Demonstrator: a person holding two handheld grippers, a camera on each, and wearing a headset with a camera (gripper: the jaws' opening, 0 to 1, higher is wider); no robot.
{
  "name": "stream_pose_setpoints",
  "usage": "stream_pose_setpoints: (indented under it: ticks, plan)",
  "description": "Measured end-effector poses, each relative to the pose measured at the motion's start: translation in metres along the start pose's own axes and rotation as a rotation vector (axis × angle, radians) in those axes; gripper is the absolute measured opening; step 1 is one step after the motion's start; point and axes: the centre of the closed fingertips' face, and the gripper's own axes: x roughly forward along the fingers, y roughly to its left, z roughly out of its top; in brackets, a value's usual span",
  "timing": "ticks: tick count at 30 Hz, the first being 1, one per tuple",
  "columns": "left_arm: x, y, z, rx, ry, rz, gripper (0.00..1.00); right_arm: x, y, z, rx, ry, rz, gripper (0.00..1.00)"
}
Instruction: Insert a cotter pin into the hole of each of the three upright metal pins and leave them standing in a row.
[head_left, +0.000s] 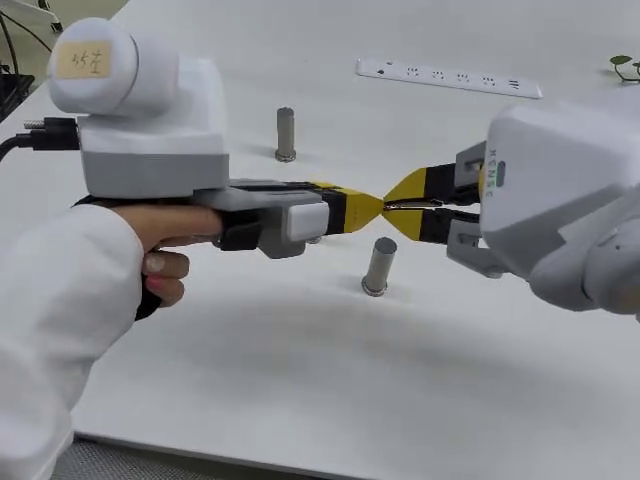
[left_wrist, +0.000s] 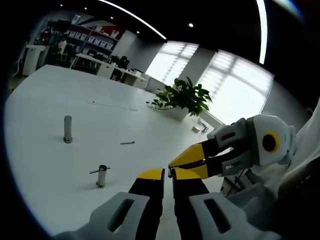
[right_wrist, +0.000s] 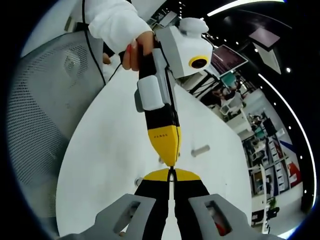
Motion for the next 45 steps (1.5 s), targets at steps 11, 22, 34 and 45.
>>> stream_pose_setpoints:
  ticks: [11,22,34,45]
  plan:
    - [-0.002,0.000,-0.003,0.001,0.015,-0.004,0.00,0.003,0.002,0.002,0.013,-0.005,0.013,0.00]
    - [-0.002,-0.001,-0.006,-0.035,0.025,-0.001,0.00,0.001,0.005,0.001,0.059,-0.009,0.031,0.00]
    - [-0.004,0.004,-0.009,-0.063,0.033,0.032,0.00,0.005,0.009,-0.001,0.060,0.000,0.054,0.00]
    - [-0.018,0.012,-0.010,-0.012,0.038,0.057,0.00,0.000,0.014,-0.014,0.250,-0.013,0.104,0.16]
